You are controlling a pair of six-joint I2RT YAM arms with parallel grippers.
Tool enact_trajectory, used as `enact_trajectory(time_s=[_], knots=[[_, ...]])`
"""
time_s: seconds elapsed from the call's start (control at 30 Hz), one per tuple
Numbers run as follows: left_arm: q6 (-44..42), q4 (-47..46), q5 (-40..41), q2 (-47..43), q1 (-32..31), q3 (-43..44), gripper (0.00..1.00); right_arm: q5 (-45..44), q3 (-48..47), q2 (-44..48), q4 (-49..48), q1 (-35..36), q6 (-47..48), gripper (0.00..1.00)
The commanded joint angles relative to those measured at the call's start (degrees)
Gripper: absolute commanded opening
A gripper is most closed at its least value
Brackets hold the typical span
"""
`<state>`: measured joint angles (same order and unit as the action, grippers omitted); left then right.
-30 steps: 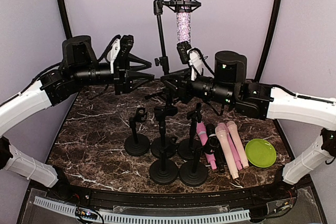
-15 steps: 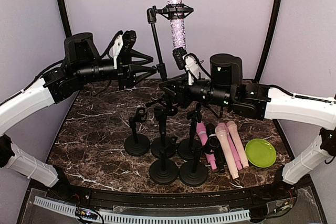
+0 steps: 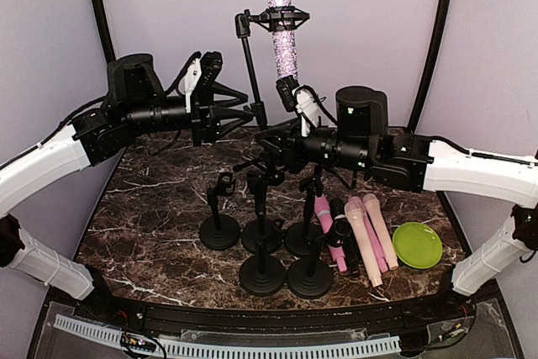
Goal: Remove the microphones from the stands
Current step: Unscrew the knob on the microphone stand.
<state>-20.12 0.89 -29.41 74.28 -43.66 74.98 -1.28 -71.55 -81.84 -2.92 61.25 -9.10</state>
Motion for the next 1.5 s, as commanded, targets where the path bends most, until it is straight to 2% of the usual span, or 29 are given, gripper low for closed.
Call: enact_trajectory(time_s=[0.0,0.27,0.5,0.67,1.03,1.2,1.27,1.33,1.47], knots=[[0.68,0.37,0.22,-0.37,-0.22,0.34,0.44,-0.61,-3.16,2.12,-9.24,0.42,0.93,0.0],[1.42,0.89,1.13,-0.01,-0.2,-0.1,0.26,-0.9,-2.91,2.47,-9.56,0.42,1.01,0.0],[3.65,0.15,0.59,-0.11,-0.26,-0.66,0.2,-1.31,-2.81,2.91,-10.15,0.4,1.26,0.0],[9.29,-0.69,-1.43,0.01,-0.2,-1.03,0.11,-1.61,-2.87,3.23,-10.73,0.45,1.78,0.0],[24.67,-1.16,-1.74,1.9,-0.2,-0.59,0.06,-1.87,-3.07,3.7,-11.03,0.47,2.6,0.0],[26.38,-2.31,-2.0,0.89,-0.2,-2.08,0.09,-1.8,-2.36,4.35,-11.57,0.61,2.68,0.0],[25.8,-2.85,-1.53,0.01,-0.25,-2.3,0.13,-1.75,-1.99,4.78,-11.89,0.6,2.58,0.0],[24.97,-3.36,-1.44,-0.79,-0.22,-2.27,0.19,-1.69,-1.93,5.13,-11.96,0.69,2.6,0.0],[22.62,-5.55,-1.65,-3.54,-0.25,-3.35,0.42,-1.65,-1.93,5.63,-11.58,0.71,2.56,0.0]])
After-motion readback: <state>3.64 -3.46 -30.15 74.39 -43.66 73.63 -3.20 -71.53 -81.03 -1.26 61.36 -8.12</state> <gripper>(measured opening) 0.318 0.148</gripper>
